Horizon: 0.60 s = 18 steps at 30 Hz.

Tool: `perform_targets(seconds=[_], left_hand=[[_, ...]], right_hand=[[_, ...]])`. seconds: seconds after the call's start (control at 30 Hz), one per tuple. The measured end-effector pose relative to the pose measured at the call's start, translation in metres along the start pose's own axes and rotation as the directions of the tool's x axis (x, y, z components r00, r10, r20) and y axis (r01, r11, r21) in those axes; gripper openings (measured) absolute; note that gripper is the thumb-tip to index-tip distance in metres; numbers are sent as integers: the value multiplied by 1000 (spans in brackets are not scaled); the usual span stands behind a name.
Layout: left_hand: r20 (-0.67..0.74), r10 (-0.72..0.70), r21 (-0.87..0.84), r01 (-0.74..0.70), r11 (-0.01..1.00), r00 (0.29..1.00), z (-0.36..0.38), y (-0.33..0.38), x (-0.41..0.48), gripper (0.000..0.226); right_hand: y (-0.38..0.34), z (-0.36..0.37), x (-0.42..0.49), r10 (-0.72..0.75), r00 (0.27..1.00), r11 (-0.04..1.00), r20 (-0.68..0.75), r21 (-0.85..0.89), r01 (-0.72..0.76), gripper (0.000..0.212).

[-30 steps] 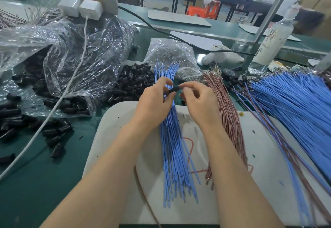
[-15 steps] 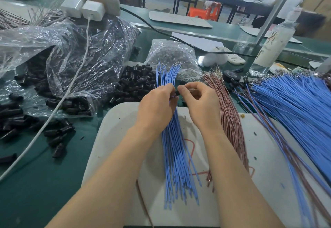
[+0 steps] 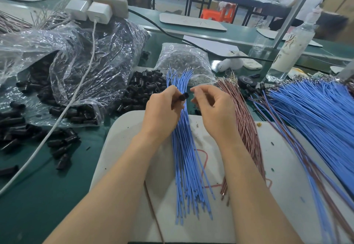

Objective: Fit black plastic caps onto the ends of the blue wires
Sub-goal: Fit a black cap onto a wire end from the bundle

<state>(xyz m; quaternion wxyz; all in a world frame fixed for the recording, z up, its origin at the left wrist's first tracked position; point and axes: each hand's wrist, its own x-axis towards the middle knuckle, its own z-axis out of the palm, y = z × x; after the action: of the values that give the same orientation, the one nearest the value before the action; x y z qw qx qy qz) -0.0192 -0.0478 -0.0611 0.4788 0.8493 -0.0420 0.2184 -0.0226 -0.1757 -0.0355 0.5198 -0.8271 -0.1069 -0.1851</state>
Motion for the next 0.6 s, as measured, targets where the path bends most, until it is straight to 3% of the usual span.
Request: perform_targets(seconds=[0.27, 0.5, 0.6], left_hand=[[-32, 55, -155, -59, 986, 998, 0, -2, 2, 17], [-45, 55, -144, -61, 988, 997, -1, -4, 3, 15], [-49, 40, -88, -45, 995, 998, -2, -4, 3, 14]], right_hand=[[-7, -3, 0, 32, 999, 973, 44, 228, -41, 11], [-10, -5, 1, -3, 999, 984, 51, 179, -6, 10], [-11, -4, 0, -30, 998, 998, 52, 63, 26, 15]])
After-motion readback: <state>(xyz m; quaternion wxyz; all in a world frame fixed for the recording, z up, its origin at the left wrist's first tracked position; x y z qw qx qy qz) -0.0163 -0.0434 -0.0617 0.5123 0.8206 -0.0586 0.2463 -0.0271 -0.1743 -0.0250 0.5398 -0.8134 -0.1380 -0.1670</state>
